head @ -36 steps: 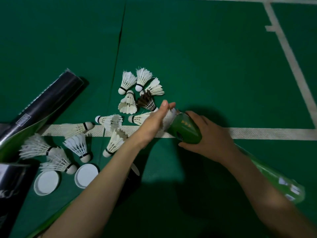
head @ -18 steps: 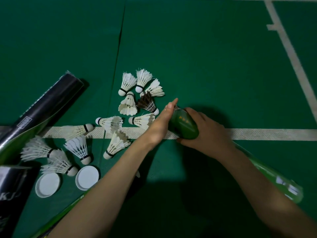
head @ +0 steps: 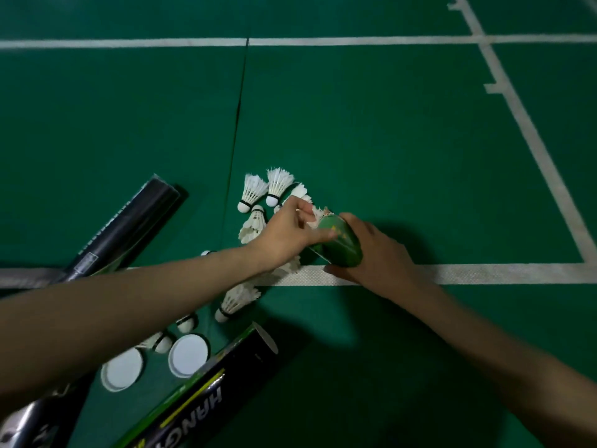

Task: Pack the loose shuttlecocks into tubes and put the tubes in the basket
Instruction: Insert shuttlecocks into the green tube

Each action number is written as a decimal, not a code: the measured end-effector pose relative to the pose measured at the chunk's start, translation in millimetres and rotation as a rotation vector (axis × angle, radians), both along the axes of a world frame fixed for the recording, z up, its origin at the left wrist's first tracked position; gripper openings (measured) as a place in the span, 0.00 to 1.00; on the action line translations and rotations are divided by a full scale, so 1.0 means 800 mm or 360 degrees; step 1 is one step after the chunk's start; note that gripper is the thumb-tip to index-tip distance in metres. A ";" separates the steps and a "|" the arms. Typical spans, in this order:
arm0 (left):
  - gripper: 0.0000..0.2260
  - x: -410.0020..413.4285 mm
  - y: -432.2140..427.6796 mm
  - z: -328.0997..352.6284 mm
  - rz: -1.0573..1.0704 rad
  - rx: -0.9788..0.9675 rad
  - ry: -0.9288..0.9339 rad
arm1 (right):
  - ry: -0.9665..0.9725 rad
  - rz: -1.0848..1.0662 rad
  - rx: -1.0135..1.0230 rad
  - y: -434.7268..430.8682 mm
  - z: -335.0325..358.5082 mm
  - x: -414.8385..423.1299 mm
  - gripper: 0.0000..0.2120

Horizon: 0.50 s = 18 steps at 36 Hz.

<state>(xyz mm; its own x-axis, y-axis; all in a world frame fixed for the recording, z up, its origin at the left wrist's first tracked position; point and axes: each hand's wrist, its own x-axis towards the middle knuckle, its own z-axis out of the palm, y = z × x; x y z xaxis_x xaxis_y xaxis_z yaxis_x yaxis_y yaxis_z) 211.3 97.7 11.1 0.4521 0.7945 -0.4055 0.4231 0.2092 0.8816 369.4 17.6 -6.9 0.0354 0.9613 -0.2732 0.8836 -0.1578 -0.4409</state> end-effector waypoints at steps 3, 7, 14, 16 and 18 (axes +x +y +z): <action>0.21 -0.020 0.000 0.006 -0.0082 -0.0044 -0.0079 | 0.0021 0.0021 0.0001 0.003 0.007 -0.010 0.45; 0.22 -0.035 -0.004 0.004 0.0016 0.0012 -0.0079 | 0.0028 0.0039 -0.0004 0.006 0.012 -0.024 0.45; 0.27 -0.060 -0.010 -0.024 0.0152 0.0169 -0.0205 | -0.0047 0.0038 -0.0013 0.013 -0.003 -0.044 0.45; 0.29 -0.066 -0.011 -0.032 0.0199 0.0144 -0.0249 | -0.0061 0.0049 -0.0002 0.014 -0.008 -0.048 0.45; 0.30 -0.070 -0.015 -0.041 0.0257 0.0122 -0.0284 | -0.0069 0.0054 0.0014 0.014 -0.014 -0.052 0.45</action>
<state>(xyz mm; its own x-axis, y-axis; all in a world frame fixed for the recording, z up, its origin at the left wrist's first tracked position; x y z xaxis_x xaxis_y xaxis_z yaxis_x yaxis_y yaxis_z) 155.6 86.1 -21.5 0.3761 0.8875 -0.2663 0.2258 0.1909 0.9553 327.9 29.0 -18.0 0.0142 0.9645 -0.2638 0.9068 -0.1235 -0.4031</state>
